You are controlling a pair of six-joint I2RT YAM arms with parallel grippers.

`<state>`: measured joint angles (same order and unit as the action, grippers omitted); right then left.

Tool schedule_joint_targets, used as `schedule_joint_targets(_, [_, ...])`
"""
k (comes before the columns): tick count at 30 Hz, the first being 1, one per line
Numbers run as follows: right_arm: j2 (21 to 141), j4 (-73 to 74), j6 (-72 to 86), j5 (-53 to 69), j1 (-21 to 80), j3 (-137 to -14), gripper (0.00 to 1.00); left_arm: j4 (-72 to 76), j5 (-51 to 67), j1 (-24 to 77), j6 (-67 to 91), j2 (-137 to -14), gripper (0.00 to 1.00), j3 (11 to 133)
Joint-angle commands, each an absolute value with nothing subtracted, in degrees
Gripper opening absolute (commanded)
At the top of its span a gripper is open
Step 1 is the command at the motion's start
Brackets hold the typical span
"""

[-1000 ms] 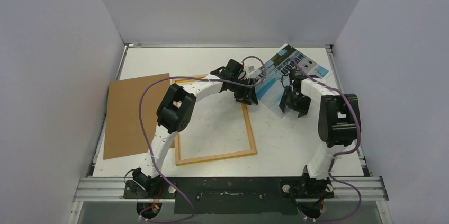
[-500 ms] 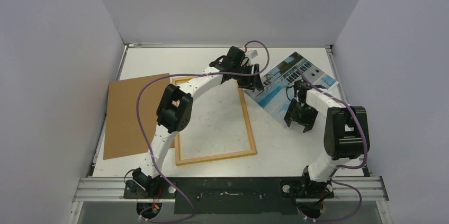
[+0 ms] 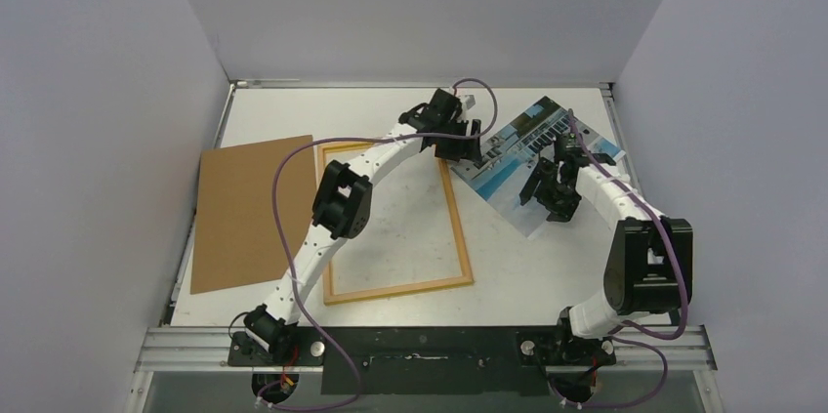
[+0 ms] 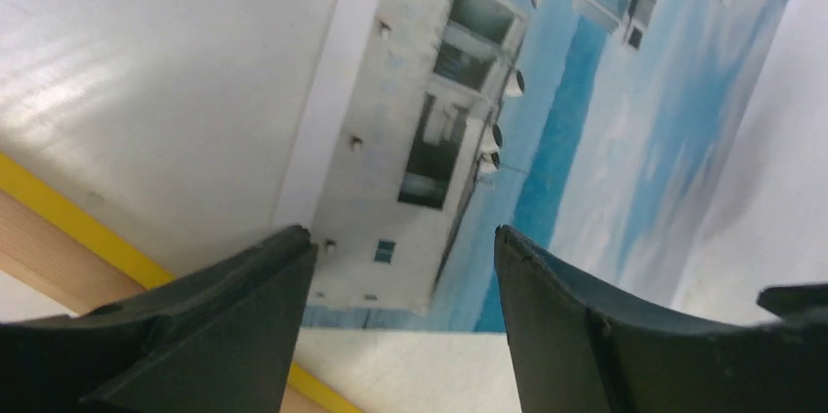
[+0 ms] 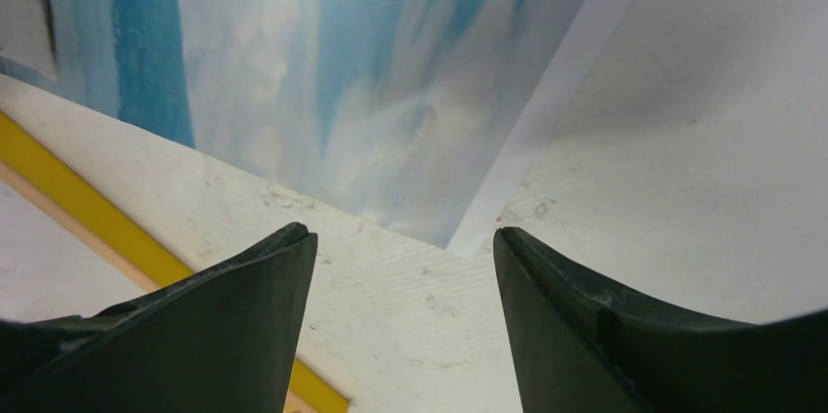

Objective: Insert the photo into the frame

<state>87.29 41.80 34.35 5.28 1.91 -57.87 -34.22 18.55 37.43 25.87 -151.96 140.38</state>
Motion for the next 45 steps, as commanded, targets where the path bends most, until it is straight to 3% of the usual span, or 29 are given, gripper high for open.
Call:
schedule_joint_targets(1, [86.7, 36.0, 39.9, 10.4, 0.2, -56.8, 0.68, -38.9, 13.0, 37.9, 25.1, -153.1, 0.7, 144.7])
schedule_joint_targets(9, [86.7, 31.1, 41.3, 13.5, -2.2, -53.6, 0.68, -39.5, 4.7, 39.8, 20.3, -152.3, 0.78, 142.7])
schedule_joint_targets(19, [85.6, 33.0, 44.6, 10.2, -5.5, -49.9, 0.68, -42.8, 1.2, 40.9, 17.1, -154.9, 0.79, 144.8])
schedule_joint_targets(29, [86.4, 27.0, 49.9, 16.0, -6.8, -43.5, 0.7, -51.4, 14.0, 39.3, 24.0, -156.9, 0.74, 146.9])
schedule_joint_targets(45, [88.9, 21.6, 51.2, 19.6, -8.1, -40.4, 0.7, -47.9, 27.6, 36.9, 29.4, -154.8, 0.69, 145.7])
